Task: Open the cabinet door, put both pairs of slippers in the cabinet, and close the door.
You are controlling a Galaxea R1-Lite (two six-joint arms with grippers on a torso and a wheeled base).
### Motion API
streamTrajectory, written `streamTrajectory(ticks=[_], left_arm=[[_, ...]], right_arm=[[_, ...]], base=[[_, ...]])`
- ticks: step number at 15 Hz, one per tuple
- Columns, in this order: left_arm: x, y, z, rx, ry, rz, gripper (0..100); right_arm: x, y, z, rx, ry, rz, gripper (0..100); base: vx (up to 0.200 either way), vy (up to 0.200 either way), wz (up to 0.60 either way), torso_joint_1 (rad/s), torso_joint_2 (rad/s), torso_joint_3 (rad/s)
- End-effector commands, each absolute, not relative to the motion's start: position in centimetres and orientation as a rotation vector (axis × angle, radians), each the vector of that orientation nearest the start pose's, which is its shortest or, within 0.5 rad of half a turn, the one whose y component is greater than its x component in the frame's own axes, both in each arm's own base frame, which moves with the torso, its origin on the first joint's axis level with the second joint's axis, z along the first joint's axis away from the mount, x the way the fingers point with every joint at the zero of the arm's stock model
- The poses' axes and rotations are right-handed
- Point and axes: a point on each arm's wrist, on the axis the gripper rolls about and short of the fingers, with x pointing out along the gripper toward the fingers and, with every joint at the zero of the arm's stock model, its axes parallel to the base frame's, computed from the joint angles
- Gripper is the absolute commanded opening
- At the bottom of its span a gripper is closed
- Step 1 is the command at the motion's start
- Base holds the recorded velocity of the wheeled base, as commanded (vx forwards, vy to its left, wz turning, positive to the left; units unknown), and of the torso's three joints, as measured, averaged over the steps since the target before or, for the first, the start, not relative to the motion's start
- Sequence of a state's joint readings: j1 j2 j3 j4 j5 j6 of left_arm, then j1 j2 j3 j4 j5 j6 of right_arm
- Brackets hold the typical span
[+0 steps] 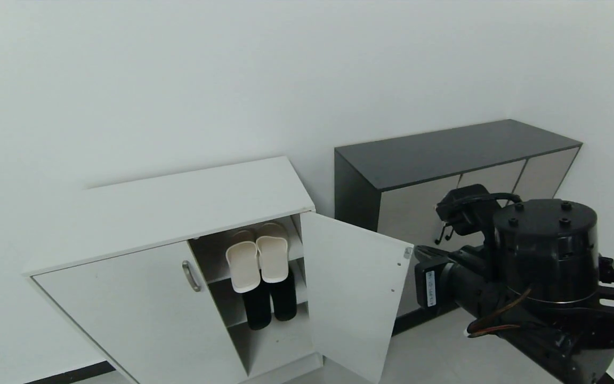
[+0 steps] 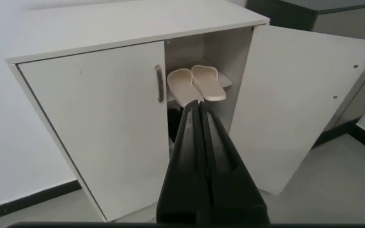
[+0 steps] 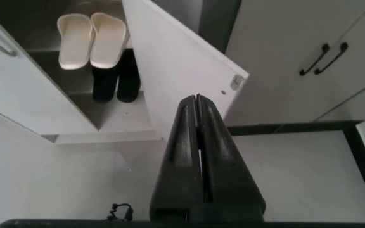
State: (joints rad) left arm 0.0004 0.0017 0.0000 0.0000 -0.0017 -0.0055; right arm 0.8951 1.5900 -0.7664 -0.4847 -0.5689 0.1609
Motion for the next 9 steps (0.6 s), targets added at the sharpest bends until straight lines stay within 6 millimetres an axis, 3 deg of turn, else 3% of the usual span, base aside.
streamTrajectory(ticks=[1,3,9], left_arm=[[-2.3,0.0,7.6,-0.006,0.003,0.000,0],[-2.3,0.0,7.6,-0.006,0.003,-0.002,0],[-2.3,0.0,7.6,-0.006,0.003,0.000,0]], right_arm=[[18.3,20.6,18.9,-0.071,0.282,0.294,0],[18.6,20.6,18.7,-0.065,0.278,0.291,0],[20.9,20.9,17.8,-0.057,0.291,0.262,0]], base=[[0.000,0.000,0.00,0.000,0.00,0.000],[0.000,0.000,0.00,0.000,0.00,0.000],[-0.200,0.000,0.00,0.001,0.00,0.001]])
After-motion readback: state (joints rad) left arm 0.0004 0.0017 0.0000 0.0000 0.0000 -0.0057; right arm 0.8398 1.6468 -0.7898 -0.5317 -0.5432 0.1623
